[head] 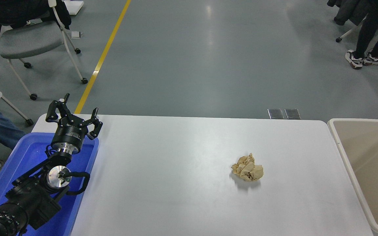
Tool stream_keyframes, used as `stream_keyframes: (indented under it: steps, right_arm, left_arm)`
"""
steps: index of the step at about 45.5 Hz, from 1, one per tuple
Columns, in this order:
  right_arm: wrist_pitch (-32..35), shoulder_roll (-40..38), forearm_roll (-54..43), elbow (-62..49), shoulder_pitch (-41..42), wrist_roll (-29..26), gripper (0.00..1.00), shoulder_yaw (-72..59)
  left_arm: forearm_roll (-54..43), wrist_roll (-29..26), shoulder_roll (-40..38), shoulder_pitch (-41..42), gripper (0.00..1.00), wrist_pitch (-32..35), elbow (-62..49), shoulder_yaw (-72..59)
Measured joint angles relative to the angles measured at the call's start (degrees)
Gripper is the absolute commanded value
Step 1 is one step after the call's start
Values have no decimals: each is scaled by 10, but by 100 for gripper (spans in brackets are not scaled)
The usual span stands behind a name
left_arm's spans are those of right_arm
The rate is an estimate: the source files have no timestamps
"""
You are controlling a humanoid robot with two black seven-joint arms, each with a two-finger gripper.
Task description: Dispose of the paper cup in the dustbin
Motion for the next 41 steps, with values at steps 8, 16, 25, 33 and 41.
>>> stream_keyframes:
  steps: [8,16,25,33,41]
  right_arm:
    - [25,-7,-1,4,11,0,99,2]
    - [70,-48,3,40,26,0,99,22]
    - [84,-148,0,190,36,0,99,103]
    - [81,-208,-22,312,38,1,99,172]
    - [78,-222,-38,407,27,3,99,240]
  left_arm:
    - [0,0,0,0,100,0,0,0]
    - [0,0,0,0,100,0,0,0]
    - [0,0,0,0,100,0,0,0]
    - [0,0,0,0,100,0,0,0]
    - [0,0,0,0,100,0,0,0]
